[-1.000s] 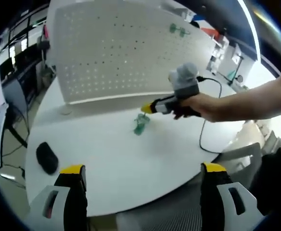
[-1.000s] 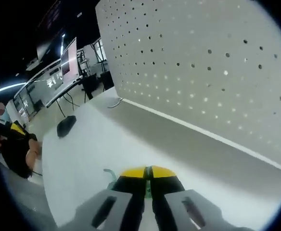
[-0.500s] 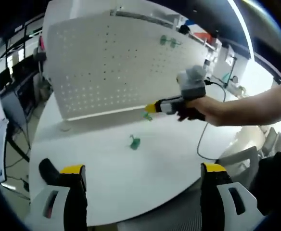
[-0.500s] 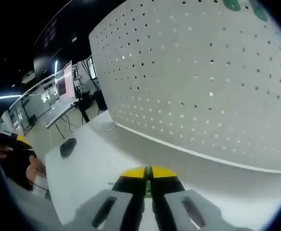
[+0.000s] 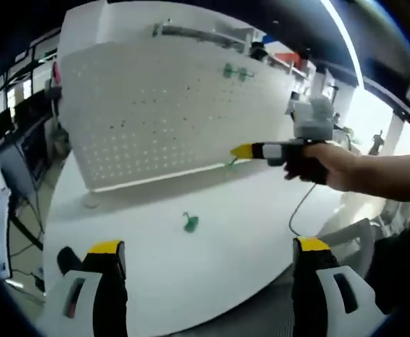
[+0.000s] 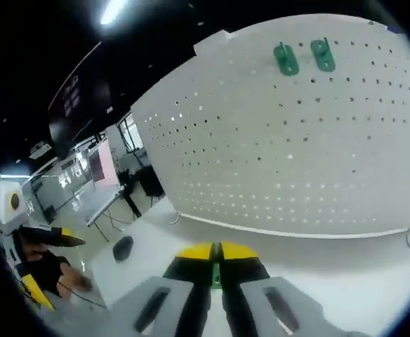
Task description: Insert the hook assembly into the mounting plate slot until the hook locks in place.
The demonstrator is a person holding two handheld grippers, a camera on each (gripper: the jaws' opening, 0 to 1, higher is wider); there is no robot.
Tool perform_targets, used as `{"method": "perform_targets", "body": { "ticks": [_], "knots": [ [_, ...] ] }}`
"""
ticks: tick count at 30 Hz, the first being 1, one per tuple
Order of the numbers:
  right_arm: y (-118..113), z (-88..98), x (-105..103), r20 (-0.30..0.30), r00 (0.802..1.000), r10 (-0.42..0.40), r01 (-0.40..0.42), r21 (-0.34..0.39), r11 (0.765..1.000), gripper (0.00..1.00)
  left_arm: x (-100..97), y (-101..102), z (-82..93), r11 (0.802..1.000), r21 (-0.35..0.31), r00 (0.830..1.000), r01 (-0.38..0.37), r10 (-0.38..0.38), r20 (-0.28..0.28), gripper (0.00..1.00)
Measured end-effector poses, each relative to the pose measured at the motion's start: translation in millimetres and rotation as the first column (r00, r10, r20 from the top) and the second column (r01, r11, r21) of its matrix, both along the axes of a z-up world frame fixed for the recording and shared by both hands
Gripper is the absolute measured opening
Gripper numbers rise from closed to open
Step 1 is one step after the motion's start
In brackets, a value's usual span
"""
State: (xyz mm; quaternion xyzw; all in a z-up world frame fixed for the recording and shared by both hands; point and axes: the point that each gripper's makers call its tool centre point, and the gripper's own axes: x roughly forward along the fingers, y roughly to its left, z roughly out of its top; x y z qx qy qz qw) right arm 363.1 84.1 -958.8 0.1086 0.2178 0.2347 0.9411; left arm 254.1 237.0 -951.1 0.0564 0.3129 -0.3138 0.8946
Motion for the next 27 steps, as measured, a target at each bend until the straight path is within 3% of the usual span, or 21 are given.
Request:
{"method": "perform_targets", "body": {
  "ticks": [2,9,12,17,27],
  "knots": [
    [3,6.5,-10,0.004,1.0,0.005,-0.005,0.026,1.0,0.0,5.8,-2,7.4,1.0,0.014,0.999,0.01,-0.01,0.038,1.0],
    [18,25.2,-34,0.039,0.999,0.014,-0.017,0.092,0.996,0.0,21.1,-15,23.8,0.999,-0.037,0.997,0.012,-0.009,0.072,1.0],
    [26,30.8,-38,0.049,0.998,0.028,-0.033,0.1,0.994,0.0,25.0,-21,24.1,0.999,-0.048,0.997,0.014,-0.011,0.073,1.0],
    [44,48.3,-47,0.069,0.997,0.044,-0.055,0.169,0.984,0.0,23.4,-37,26.5,0.991,-0.13,0.998,0.035,-0.027,0.061,1.0],
    [80,82.5,-71,0.124,0.987,0.098,-0.127,0.26,0.957,0.0,23.4,-47,27.8,0.982,-0.178,0.998,0.056,-0.05,0.037,0.84]
  ]
}}
